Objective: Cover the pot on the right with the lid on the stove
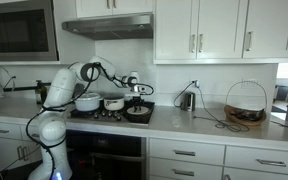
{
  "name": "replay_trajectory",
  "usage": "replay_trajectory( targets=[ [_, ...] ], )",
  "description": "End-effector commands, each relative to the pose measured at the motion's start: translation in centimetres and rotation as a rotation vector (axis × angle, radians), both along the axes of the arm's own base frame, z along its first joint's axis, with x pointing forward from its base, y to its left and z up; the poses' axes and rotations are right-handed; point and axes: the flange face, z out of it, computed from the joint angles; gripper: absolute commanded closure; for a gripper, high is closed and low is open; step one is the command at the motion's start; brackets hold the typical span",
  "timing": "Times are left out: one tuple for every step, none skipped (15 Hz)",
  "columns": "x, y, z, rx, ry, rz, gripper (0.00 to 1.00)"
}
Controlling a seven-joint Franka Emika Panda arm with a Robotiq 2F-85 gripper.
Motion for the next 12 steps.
replay_trajectory(
  targets=[
    [0.2, 0.2, 0.2, -0.017, -0.031, 0.024, 0.78],
    [0.2, 0.3, 0.2, -0.018, -0.033, 0.025, 0.87],
    [0.2, 0.4, 0.2, -0.017, -0.034, 0.026, 0.93],
    [0.1, 0.4, 0.2, -0.019, -0.033, 0.029, 0.99],
    [0.1, 0.4, 0.3, -0.023, -0.027, 0.039, 0.97],
    [0.1, 0.3, 0.2, -0.025, -0.027, 0.038, 0.96],
    [0.1, 0.2, 0.2, -0.024, -0.02, 0.035, 1.0],
    [0.1, 0.1, 0.1, -0.026, -0.02, 0.029, 1.0],
    [0.1, 0.1, 0.4, -0.027, -0.019, 0.027, 0.98],
    [0.1, 0.0, 0.7, -0.031, -0.024, 0.023, 0.98],
    [0.1, 0.0, 1.0, -0.033, -0.028, 0.023, 0.98],
    [0.0, 0.0, 1.4, -0.035, -0.035, 0.026, 0.98]
  ],
)
